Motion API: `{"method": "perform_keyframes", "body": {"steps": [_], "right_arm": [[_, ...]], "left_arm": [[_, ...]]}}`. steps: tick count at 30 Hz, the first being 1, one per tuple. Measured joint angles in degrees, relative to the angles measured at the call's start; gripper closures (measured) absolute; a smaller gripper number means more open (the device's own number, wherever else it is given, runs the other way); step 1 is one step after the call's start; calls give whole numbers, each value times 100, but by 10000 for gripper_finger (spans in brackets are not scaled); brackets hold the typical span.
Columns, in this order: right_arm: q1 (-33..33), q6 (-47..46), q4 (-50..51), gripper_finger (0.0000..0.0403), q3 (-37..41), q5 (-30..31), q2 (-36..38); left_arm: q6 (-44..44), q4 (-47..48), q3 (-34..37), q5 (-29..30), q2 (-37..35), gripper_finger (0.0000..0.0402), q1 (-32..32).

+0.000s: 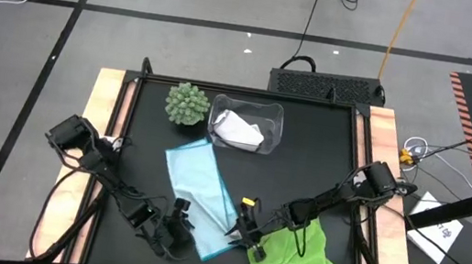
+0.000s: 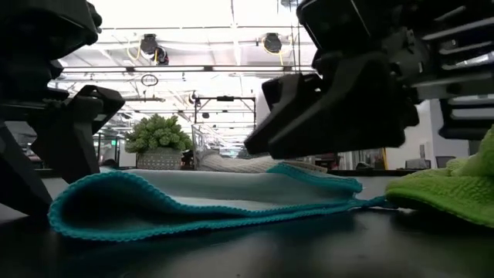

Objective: Fold microfiber towels
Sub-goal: Fold the blue towel

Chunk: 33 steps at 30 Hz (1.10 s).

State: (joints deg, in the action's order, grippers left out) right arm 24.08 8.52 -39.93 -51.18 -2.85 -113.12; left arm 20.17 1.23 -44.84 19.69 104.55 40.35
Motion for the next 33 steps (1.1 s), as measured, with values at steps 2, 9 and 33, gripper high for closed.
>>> {"method": "perform_keyframes", "body": {"steps": [2, 9, 33], "right_arm": [[5, 105, -63, 291, 2, -24, 0], [16, -182, 215, 291, -216, -658, 0], [-568, -645, 1714, 291, -549, -213, -148]], "left_arm": [[-153, -74, 12, 42, 0, 222, 34], [-478, -288, 42, 67, 4, 222, 29], [-1656, 92, -1067, -261, 43, 222, 118]]}}
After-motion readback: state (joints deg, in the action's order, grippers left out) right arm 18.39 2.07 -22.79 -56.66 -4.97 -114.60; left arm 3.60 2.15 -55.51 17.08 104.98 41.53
